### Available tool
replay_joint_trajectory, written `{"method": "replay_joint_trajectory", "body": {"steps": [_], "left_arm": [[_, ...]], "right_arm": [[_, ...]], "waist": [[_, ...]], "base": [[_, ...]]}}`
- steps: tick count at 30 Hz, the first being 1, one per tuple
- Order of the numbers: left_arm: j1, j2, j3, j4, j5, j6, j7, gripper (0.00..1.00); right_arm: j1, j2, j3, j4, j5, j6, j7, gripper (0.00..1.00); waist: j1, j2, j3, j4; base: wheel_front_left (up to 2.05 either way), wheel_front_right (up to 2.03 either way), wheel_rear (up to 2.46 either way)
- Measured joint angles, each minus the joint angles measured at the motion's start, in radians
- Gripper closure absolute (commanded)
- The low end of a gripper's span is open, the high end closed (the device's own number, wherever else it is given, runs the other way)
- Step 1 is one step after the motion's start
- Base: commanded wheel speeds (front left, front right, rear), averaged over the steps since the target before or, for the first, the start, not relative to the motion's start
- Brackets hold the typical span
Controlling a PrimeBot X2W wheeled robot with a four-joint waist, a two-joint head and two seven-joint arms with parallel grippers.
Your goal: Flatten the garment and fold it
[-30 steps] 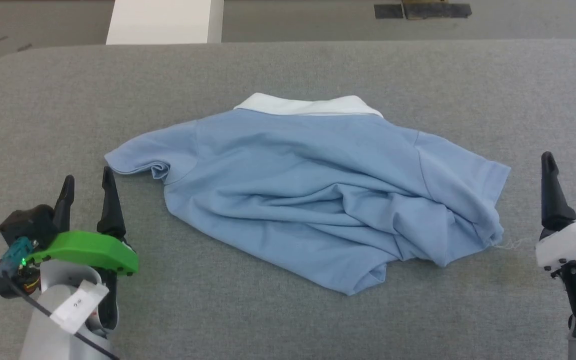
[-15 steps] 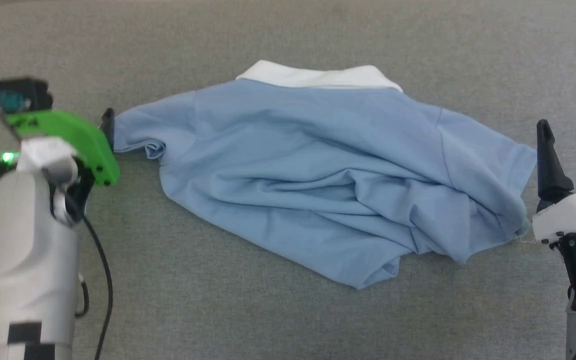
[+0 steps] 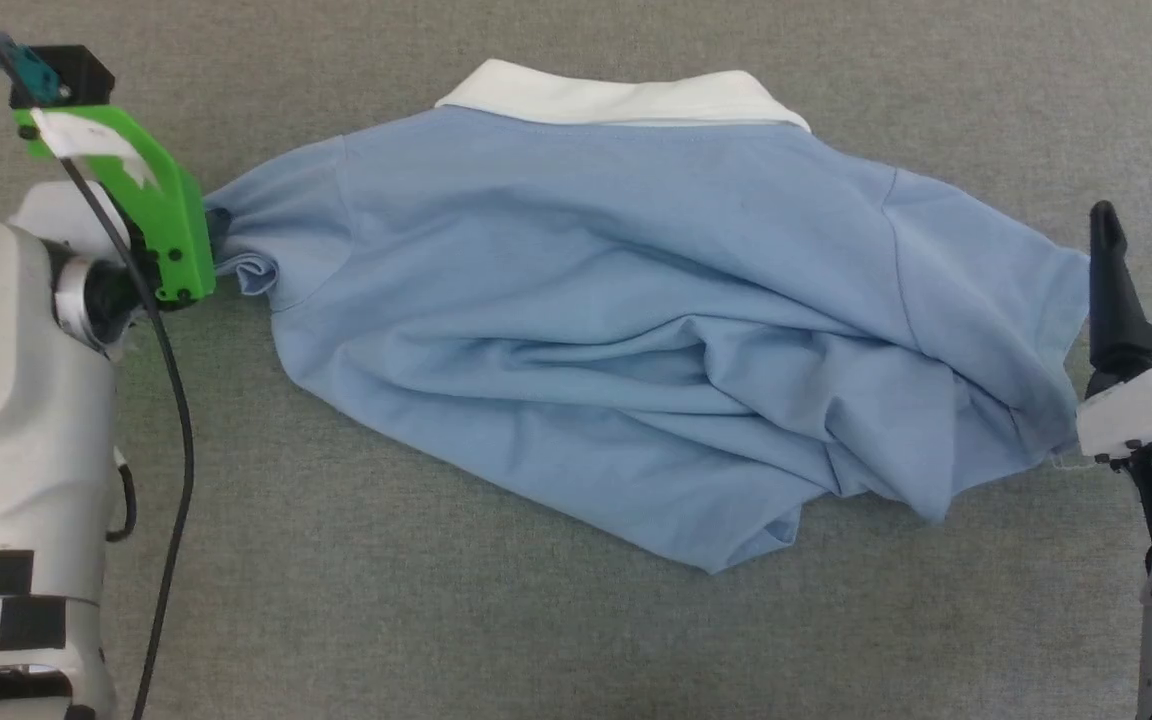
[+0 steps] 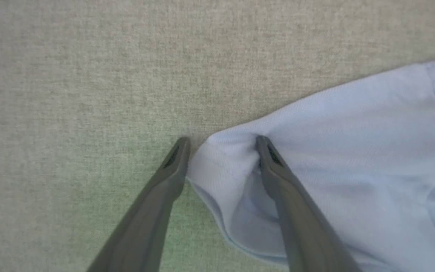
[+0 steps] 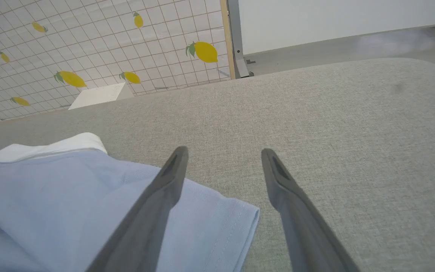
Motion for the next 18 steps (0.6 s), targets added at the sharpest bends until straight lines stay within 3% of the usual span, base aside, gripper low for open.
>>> {"method": "replay_joint_trajectory", "body": {"steps": [1,6,12,15,18], "left_arm": [[-0.001,0.000,0.002,-0.006,-0.007,0.000,0.010,1.00],[0.010,-0.018,0.001,-0.035,-0.040,-0.006,0.014,1.00],[0.054,-0.040,0.014,-0.088,-0.103,-0.014,-0.062,1.00],[0.083,-0.048,0.017,-0.129,-0.133,-0.018,-0.093,1.00],[0.106,-0.051,0.015,-0.183,-0.145,-0.022,-0.117,1.00]], "right_arm": [[0.000,0.000,-0.003,0.000,-0.002,0.000,0.000,0.00],[0.000,-0.001,-0.011,0.001,-0.006,0.000,-0.008,0.00],[-0.003,-0.008,-0.015,0.014,-0.027,0.000,0.014,0.00],[-0.020,-0.030,-0.011,0.034,-0.058,0.000,0.106,0.00],[-0.075,-0.066,-0.005,0.051,-0.097,0.000,0.268,0.00]], "waist": [[0.0000,0.0000,0.003,0.000],[0.0000,0.0000,0.001,0.015],[0.0001,-0.0001,-0.019,0.034],[0.0001,-0.0001,-0.033,0.038],[0.0001,-0.0001,-0.042,0.037]], "base": [[0.00,0.00,0.00],[0.00,0.00,0.00],[0.00,0.00,0.00],[0.00,0.00,0.00],[0.00,0.00,0.00]]}}
